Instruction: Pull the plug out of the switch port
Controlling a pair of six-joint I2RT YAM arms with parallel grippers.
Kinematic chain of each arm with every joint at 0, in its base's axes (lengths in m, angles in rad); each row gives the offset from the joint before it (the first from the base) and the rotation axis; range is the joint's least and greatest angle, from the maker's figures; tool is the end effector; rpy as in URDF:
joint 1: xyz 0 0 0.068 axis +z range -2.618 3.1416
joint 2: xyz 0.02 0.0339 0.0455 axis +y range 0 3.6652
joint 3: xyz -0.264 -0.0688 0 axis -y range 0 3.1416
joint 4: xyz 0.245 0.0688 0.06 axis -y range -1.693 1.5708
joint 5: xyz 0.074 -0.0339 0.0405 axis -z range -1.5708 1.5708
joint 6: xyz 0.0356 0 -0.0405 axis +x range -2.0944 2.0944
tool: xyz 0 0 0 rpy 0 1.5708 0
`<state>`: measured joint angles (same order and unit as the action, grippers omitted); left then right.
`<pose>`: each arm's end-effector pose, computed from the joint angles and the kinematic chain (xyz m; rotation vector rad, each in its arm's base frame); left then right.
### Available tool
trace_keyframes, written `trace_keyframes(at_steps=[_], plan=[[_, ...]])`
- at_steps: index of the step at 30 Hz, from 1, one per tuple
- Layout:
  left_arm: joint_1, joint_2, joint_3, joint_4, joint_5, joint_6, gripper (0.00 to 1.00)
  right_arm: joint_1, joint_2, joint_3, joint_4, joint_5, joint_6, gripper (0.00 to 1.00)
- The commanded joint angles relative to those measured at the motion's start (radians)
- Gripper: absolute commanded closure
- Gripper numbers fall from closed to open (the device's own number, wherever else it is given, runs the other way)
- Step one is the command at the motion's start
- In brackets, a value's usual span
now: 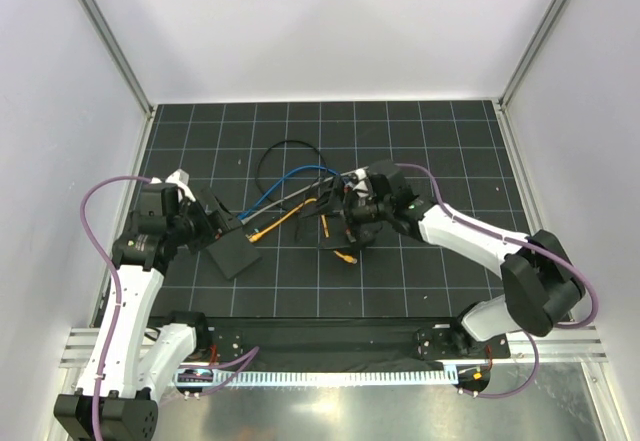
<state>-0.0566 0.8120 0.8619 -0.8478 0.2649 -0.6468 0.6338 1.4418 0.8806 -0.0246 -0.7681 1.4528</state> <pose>0.1549 -0.0181 0.2996 -0.5799 2.3602 -0.6437 0.2338 0.2026 0.2406 -0.4913 -2.4751 -1.6451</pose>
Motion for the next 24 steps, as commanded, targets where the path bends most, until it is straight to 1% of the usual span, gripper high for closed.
trace_keyframes(at_steps=[1,2,4,6,7,8,9,10,11,12,13,16,17,18,19,21,22,24], plan=[[0.001,0.001,0.046,-0.008,0.008,0.015,0.23,0.088,-0.073,0.018,0.106,-0.080,0.038,0.00],[0.001,0.003,0.049,-0.011,0.007,0.019,0.22,0.105,-0.084,0.032,0.050,-0.070,0.015,0.00],[0.001,0.003,0.057,-0.023,0.004,0.025,0.22,0.122,-0.121,0.044,-0.056,-0.036,-0.087,0.00],[0.003,0.003,0.063,-0.034,-0.006,0.030,0.21,0.104,-0.153,0.064,-0.232,0.009,-0.197,0.00],[0.003,0.003,0.069,-0.037,-0.007,0.033,0.21,0.086,-0.176,0.081,-0.421,0.115,-0.354,0.01],[0.003,0.003,0.071,-0.037,-0.009,0.033,0.21,0.052,-0.184,0.124,-0.528,0.180,-0.447,0.00],[0.003,-0.004,0.072,-0.039,-0.009,0.033,0.21,0.023,-0.192,0.139,-0.616,0.275,-0.513,0.00],[0.001,-0.004,0.072,-0.037,-0.009,0.033,0.21,-0.020,-0.225,0.147,-0.680,0.437,-0.590,0.01],[0.001,-0.007,0.069,-0.036,-0.009,0.030,0.21,-0.025,-0.248,0.132,-0.725,0.520,-0.603,0.01],[0.003,-0.008,0.068,-0.030,-0.010,0.030,0.21,-0.028,-0.268,0.117,-0.732,0.583,-0.608,0.02],[0.001,-0.007,0.068,-0.028,-0.009,0.029,0.21,-0.026,-0.312,0.100,-0.732,0.681,-0.592,0.03],[0.001,0.001,0.065,-0.023,-0.004,0.027,0.21,-0.028,-0.359,0.011,-0.687,0.801,-0.545,0.04],[0.001,0.004,0.060,-0.017,-0.003,0.026,0.22,-0.026,-0.374,-0.041,-0.664,0.840,-0.513,0.08],[0.001,0.004,0.057,-0.013,0.005,0.026,0.22,-0.029,-0.376,-0.069,-0.638,0.849,-0.494,0.10],[0.001,0.000,0.052,-0.008,0.007,0.022,0.23,-0.028,-0.376,-0.125,-0.571,0.857,-0.480,0.11],[0.001,-0.011,0.025,0.016,0.017,0.009,0.23,-0.028,-0.362,-0.170,-0.497,0.871,-0.457,0.12],[0.001,-0.017,0.014,0.021,0.017,0.007,0.24,-0.028,-0.357,-0.190,-0.421,0.878,-0.454,0.12],[0.001,-0.042,-0.013,0.035,0.013,0.001,0.25,-0.026,-0.345,-0.252,-0.352,0.900,-0.434,0.16]])
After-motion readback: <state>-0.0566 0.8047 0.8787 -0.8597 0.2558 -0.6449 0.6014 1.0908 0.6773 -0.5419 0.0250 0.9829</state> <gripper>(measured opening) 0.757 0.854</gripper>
